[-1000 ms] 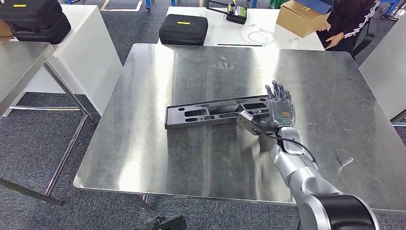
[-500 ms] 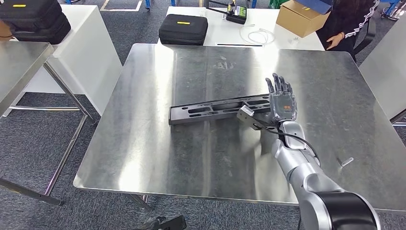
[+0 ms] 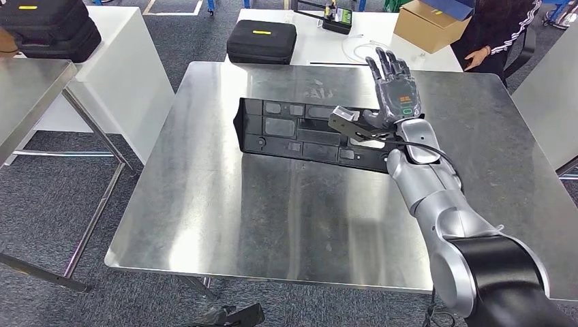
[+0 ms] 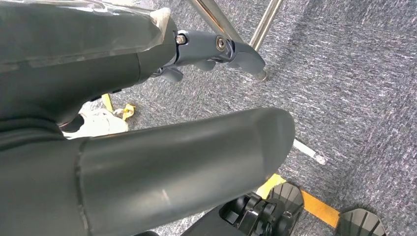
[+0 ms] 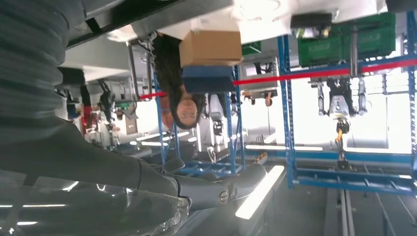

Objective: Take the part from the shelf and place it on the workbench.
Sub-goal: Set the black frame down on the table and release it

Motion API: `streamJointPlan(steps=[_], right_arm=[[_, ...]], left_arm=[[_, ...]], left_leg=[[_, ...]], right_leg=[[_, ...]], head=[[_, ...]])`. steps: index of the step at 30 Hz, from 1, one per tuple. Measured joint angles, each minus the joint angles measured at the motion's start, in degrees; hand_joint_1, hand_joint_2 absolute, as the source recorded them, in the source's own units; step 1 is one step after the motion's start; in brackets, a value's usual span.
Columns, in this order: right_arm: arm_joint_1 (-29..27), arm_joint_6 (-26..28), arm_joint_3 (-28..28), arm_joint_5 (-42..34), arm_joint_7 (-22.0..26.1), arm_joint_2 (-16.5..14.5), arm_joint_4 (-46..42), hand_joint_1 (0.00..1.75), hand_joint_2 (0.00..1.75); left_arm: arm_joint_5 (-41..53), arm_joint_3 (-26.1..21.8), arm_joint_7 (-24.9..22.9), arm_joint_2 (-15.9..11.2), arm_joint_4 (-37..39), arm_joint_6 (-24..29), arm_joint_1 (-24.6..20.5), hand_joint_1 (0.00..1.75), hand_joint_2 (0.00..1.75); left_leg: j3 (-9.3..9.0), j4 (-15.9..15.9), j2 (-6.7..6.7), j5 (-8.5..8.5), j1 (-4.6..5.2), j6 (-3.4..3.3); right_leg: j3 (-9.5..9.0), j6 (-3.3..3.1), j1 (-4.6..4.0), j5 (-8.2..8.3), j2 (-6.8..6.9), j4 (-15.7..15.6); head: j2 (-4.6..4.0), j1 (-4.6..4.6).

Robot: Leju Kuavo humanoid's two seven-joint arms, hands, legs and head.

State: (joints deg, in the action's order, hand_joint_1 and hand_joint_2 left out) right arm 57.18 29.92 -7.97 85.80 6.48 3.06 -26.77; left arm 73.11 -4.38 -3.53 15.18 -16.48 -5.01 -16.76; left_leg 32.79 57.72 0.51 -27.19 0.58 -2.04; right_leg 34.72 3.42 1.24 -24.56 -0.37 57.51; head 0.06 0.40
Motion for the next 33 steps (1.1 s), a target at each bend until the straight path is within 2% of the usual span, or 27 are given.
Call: streamJointPlan(steps=[6, 15, 28, 33], right_arm=[[2.5, -4.9, -3.8, 1.6, -0.9, 1.2, 0.0, 0.0, 1.75], [3.3, -5.2, -6.2, -1.7, -0.1, 1.8, 0.1, 0.0, 1.75], [3.0, -8.6, -7.7, -3.6, 1.1, 1.0, 1.7, 0.0, 1.75], [3.1, -14.3, -8.1, -4.5, 2.2, 0.7, 2.4, 0.0, 1.75]], left_arm=[[-0.2, 0.3, 0.1, -0.2, 0.0, 0.0, 0.0, 0.0, 0.0], [-1.5, 0.5, 0.2, -0.5, 0.0, 0.5, 0.2, 0.0, 0.0], [-2.2, 0.5, 0.5, -0.9, 0.0, 1.0, 0.6, 0.0, 0.0], [-2.9, 0.5, 0.6, -0.9, 0.0, 1.0, 0.6, 0.0, 0.0]], left_leg=[[0.01, 0.0, 0.01, 0.0, 0.02, 0.0], [0.01, 0.0, -0.01, 0.0, 0.01, 0.0], [0.01, 0.0, 0.0, 0.0, 0.02, 0.0], [0.01, 0.0, 0.0, 0.0, 0.02, 0.0]], right_leg=[[0.0, 0.0, 0.01, 0.0, 0.0, 0.0], [0.0, 0.0, 0.0, 0.0, 0.0, 0.0], [-0.01, 0.0, 0.0, 0.0, 0.0, 0.0], [0.0, 0.0, 0.0, 0.0, 0.0, 0.0]], head=[[-0.02, -0.01], [-0.02, -0.01], [-0.01, -0.01], [-0.01, -0.01]])
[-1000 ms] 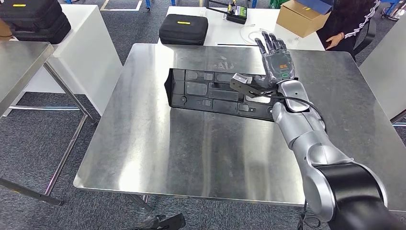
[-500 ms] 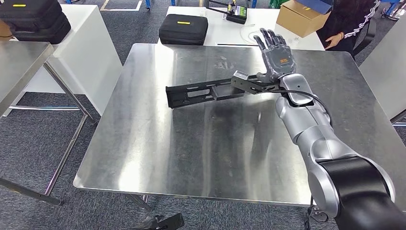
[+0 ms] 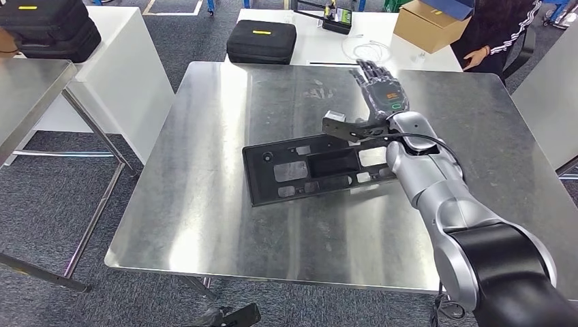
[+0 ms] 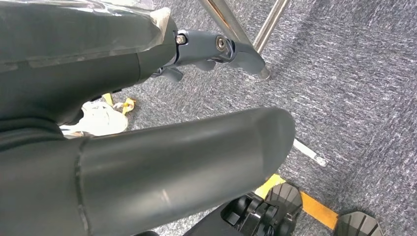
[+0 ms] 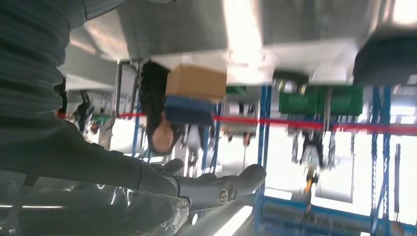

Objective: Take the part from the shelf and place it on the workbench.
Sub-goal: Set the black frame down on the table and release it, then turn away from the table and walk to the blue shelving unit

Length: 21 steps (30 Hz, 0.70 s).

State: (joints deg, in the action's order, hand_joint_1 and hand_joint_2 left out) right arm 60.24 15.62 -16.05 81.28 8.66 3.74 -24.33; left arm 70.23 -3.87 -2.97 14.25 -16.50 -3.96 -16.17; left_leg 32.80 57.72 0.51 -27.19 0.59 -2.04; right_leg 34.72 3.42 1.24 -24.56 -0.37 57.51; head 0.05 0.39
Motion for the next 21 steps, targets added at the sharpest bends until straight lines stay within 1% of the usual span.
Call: streamJointPlan(steps=[3, 6, 7, 9, 11, 14, 16, 19, 21], right_arm=[[0.1, -3.3, -0.5, -0.1, 0.4, -0.2, 0.6, 0.0, 1.75], [0.3, -7.7, -1.5, -0.4, 1.1, -0.3, 1.2, 0.0, 1.75], [0.3, -8.5, -2.0, -0.7, 1.3, -0.3, 1.4, 0.0, 1.75], [0.3, -8.4, -2.5, -2.3, 1.9, -0.4, 1.6, 0.0, 1.75], [0.3, -7.3, -2.2, -6.7, 4.0, -0.6, 1.6, 0.0, 1.75], [0.1, -5.3, 0.2, -17.8, 8.7, -1.5, 0.6, 0.0, 1.75], [0.0, -4.8, 1.9, -22.8, 10.3, -2.2, -0.4, 0.0, 1.75], [-0.2, -5.2, 3.5, -26.7, 11.4, -2.9, -1.5, 0.0, 1.75], [-0.7, -6.9, 5.0, -32.4, 12.8, -3.3, -2.4, 0.0, 1.75]], left_arm=[[-0.1, 0.0, 0.0, 0.0, 0.0, 0.0, 0.0, 0.0, 0.0], [-0.4, 0.1, 0.0, -0.1, 0.0, 0.2, 0.0, 0.0, 0.0], [-0.6, 0.3, 0.0, -0.1, 0.0, 0.3, 0.1, 0.0, 0.0], [-0.9, 0.5, 0.1, -0.2, 0.0, 0.5, 0.2, 0.0, 0.0], [-1.1, 0.6, 0.3, -0.3, 0.0, 0.9, 0.3, 0.0, 0.0], [-1.5, 0.7, 0.5, -0.5, 0.0, 1.7, 0.4, 0.0, 0.0], [-1.6, 0.9, 0.6, -0.5, 0.0, 1.9, 0.5, 0.0, 0.0], [-1.7, 1.2, 0.6, -0.5, 0.0, 2.2, 0.5, 0.0, 0.0], [-1.9, 1.5, 0.6, -0.5, 0.0, 2.5, 0.5, 0.0, 0.0]], left_leg=[[0.0, 0.0, 0.0, 0.0, 0.0, 0.0], [0.0, 0.0, 0.0, 0.0, -0.01, 0.0], [0.0, 0.0, 0.0, 0.0, -0.01, 0.0], [0.0, 0.0, 0.0, 0.0, -0.01, 0.0], [0.0, 0.0, 0.0, 0.0, -0.01, 0.0], [0.0, 0.0, -0.02, 0.0, -0.01, 0.0], [-0.01, 0.0, -0.02, 0.0, -0.01, 0.0], [-0.01, 0.0, -0.01, 0.0, -0.01, 0.0], [-0.01, 0.0, 0.0, 0.0, -0.01, 0.0]], right_leg=[[0.0, 0.0, 0.0, 0.0, 0.0, 0.0], [0.0, 0.0, 0.0, 0.0, 0.0, 0.0], [0.0, 0.0, 0.0, 0.0, 0.0, 0.0], [0.0, 0.0, 0.0, 0.0, 0.0, 0.0], [0.0, 0.0, -0.01, 0.0, 0.0, 0.0], [0.01, 0.0, 0.0, 0.0, -0.01, 0.0], [0.01, 0.0, -0.01, 0.0, -0.01, 0.0], [0.0, 0.0, -0.01, 0.0, 0.0, 0.0], [0.0, 0.0, -0.01, 0.0, 0.0, 0.0]], head=[[0.0, 0.0], [0.0, 0.0], [-0.01, 0.0], [-0.01, 0.0], [0.0, 0.0], [0.01, 0.01], [0.01, 0.0], [0.01, 0.0], [0.0, 0.0]])
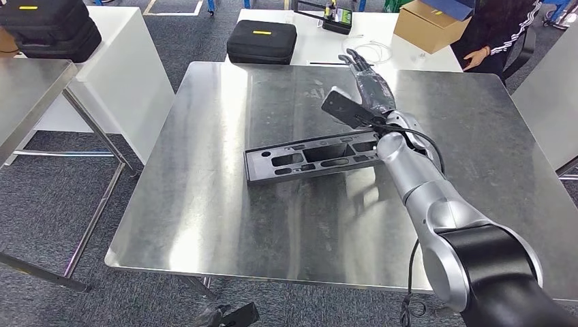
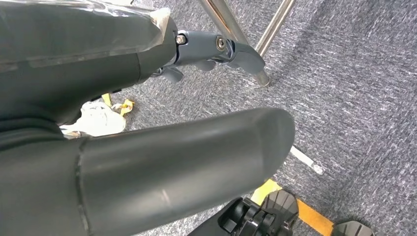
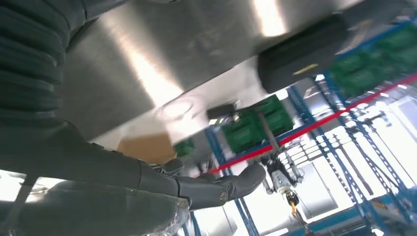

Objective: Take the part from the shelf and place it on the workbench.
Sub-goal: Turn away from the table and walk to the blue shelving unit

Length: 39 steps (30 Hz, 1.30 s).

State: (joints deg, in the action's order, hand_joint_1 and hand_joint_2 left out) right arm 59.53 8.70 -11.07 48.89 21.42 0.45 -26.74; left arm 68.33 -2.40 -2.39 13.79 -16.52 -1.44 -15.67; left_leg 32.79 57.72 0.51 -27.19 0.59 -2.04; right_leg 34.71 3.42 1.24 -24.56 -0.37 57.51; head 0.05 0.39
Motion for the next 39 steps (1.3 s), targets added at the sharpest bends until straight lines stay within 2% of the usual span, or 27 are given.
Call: streamJointPlan(steps=[5, 9, 16, 18, 21, 24, 27, 32, 39], right_arm=[[-2.8, -8.1, 3.7, -16.1, 2.0, -0.7, -2.8, 0.0, 1.75], [-5.6, -20.6, 5.9, -29.9, 2.1, -0.8, -5.1, 0.0, 1.75], [-8.0, -23.3, 6.0, -34.9, 2.3, -0.7, -7.4, 0.0, 1.75], [-12.4, -27.3, 5.4, -43.8, 3.2, -0.1, -12.1, 0.0, 1.75], [-23.5, -31.2, 3.1, -55.6, 5.5, 1.4, -24.7, 0.0, 1.75], [-30.4, -31.2, 1.4, -57.7, 6.6, 2.5, -34.8, 0.0, 1.75], [-34.4, -31.2, 0.3, -58.4, 6.7, 3.3, -42.2, 0.0, 1.75], [-36.8, -31.0, -0.6, -58.7, 6.6, 4.1, -48.3, 0.0, 1.75], [-38.1, -30.9, -1.1, -58.5, 7.5, 4.6, -51.5, 0.0, 1.75]], left_arm=[[-0.2, 0.6, -0.5, 0.0, 0.0, 1.2, 0.2, 0.0, 0.0], [-0.6, 0.7, -2.0, 0.0, 0.0, 3.0, 0.3, 0.0, 0.0], [-1.0, 0.7, -2.2, 0.0, 0.0, 3.3, 0.5, 0.0, 0.0], [-1.6, 0.7, -2.3, -0.1, 0.0, 3.8, 0.8, 0.0, 0.0], [-2.3, 0.7, -2.4, -0.6, 0.0, 4.8, 1.6, 0.0, 0.0], [-2.6, 0.7, -2.4, -1.0, 0.0, 5.2, 2.2, 0.0, 0.0], [-2.8, 0.7, -2.4, -1.4, 0.0, 5.3, 2.4, 0.0, 0.0], [-3.0, 0.7, -2.4, -1.5, 0.0, 5.3, 2.7, 0.0, 0.0], [-3.1, 0.7, -2.4, -1.5, 0.0, 5.4, 2.7, 0.0, 0.0]], left_leg=[[0.0, 0.0, 0.0, 0.0, 0.0, 0.0], [0.0, 0.0, 0.0, 0.0, 0.0, 0.0], [0.0, 0.0, 0.0, -0.01, 0.0, 0.0], [-0.01, 0.0, 0.01, -0.01, -0.01, 0.0], [0.0, 0.0, 0.03, -0.06, -0.01, -0.06], [0.02, 0.0, 0.01, -0.11, 0.0, -0.11], [0.01, 0.0, -0.01, -0.13, 0.0, -0.1], [-0.01, 0.0, -0.01, -0.11, 0.0, -0.11], [-0.03, 0.0, 0.0, -0.09, 0.0, -0.12]], right_leg=[[-0.01, 0.0, 0.0, 0.0, 0.0, 0.0], [0.0, 0.0, 0.0, 0.0, 0.0, 0.0], [0.0, 0.0, 0.0, 0.0, 0.0, 0.0], [0.0, 0.0, -0.01, 0.0, 0.01, 0.0], [-0.01, 0.01, -0.02, -0.01, 0.03, 0.0], [0.02, 0.0, -0.01, -0.02, 0.02, 0.0], [0.03, 0.0, -0.01, -0.03, 0.01, 0.0], [0.0, -0.02, -0.01, -0.03, 0.01, 0.0], [-0.02, -0.02, -0.01, -0.02, 0.02, 0.0]], head=[[0.0, 0.0], [0.0, 0.0], [0.0, 0.0], [0.0, 0.0], [-0.01, 0.0], [0.0, 0.0], [-0.01, 0.0], [0.0, 0.0], [0.01, 0.0]])
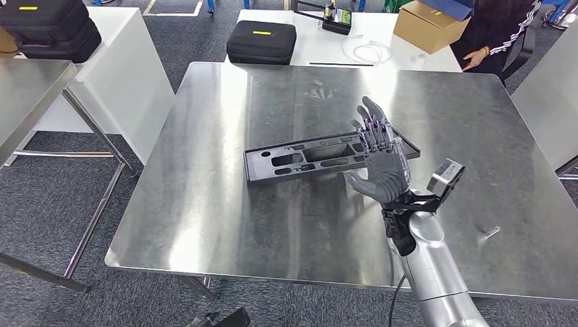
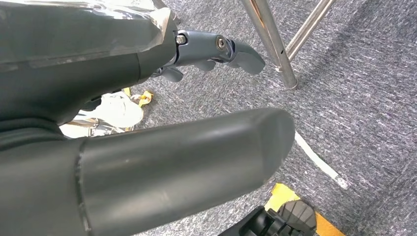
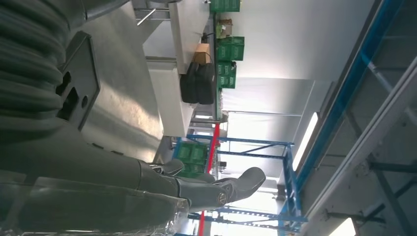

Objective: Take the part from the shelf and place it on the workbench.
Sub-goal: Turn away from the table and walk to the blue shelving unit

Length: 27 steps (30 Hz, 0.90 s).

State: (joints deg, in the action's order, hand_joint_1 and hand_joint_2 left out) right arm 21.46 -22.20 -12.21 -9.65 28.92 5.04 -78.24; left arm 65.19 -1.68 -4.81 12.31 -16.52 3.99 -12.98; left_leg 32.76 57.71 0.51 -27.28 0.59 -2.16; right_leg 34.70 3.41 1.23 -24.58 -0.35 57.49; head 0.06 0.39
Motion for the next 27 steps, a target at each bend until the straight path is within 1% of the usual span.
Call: streamJointPlan(steps=[3, 8, 13, 17, 22, 27], right_arm=[[-2.0, 0.8, -0.2, 1.0, 0.8, 0.0, -3.3, 0.0, 1.75], [-7.8, 2.7, -0.3, 3.0, 2.0, -0.4, -10.8, 0.0, 1.75], [-12.7, 2.9, -0.2, 3.3, 2.7, -1.0, -16.5, 0.0, 1.75], [-15.9, 2.8, -0.1, 3.8, 3.4, -1.8, -19.5, 0.0, 1.75], [-18.5, 2.8, 0.0, 5.2, 3.8, -2.6, -21.9, 0.0, 1.75], [-21.8, 2.2, 1.2, 6.2, 4.1, -4.3, -24.2, 0.0, 1.75]], left_arm=[[-0.1, 0.0, 0.0, 0.0, 0.0, 0.2, 0.1, 0.0, 0.0], [-0.9, -0.1, -0.1, -0.3, 0.0, -0.1, 0.2, 0.0, 0.0], [-0.9, -0.4, -0.1, -0.5, -0.2, -0.4, 0.4, 0.0, 0.0], [-0.7, -0.6, -0.1, -0.6, -0.2, -0.5, 0.7, 0.0, 0.0], [-0.2, -0.9, -0.1, -0.6, -0.2, -0.4, 1.0, 0.0, 0.0], [0.9, -1.1, 0.0, -0.8, -0.4, -0.4, 1.5, 0.0, 0.0]], left_leg=[[0.01, 0.0, 0.01, -0.01, 0.0, 0.0], [0.04, 0.0, 0.01, -0.07, 0.0, -0.02], [0.03, 0.0, 0.0, -0.09, 0.0, -0.01], [0.02, 0.0, 0.0, -0.08, 0.0, -0.01], [0.02, 0.0, 0.0, -0.1, 0.01, -0.02], [0.05, 0.1, 0.0, -0.28, 0.16, -0.19]], right_leg=[[0.01, 0.0, 0.0, -0.01, 0.01, 0.0], [0.03, -0.01, 0.0, -0.04, 0.01, 0.0], [0.02, -0.01, 0.0, -0.04, 0.01, 0.0], [0.01, -0.02, 0.0, -0.04, 0.01, 0.0], [0.01, -0.02, 0.01, -0.04, 0.01, 0.0], [0.0, -0.01, 0.21, -0.04, 0.01, -0.1]], head=[[-0.01, 0.0], [-0.01, 0.0], [-0.02, 0.0], [-0.01, 0.0], [-0.01, 0.0], [-0.02, 0.01]])
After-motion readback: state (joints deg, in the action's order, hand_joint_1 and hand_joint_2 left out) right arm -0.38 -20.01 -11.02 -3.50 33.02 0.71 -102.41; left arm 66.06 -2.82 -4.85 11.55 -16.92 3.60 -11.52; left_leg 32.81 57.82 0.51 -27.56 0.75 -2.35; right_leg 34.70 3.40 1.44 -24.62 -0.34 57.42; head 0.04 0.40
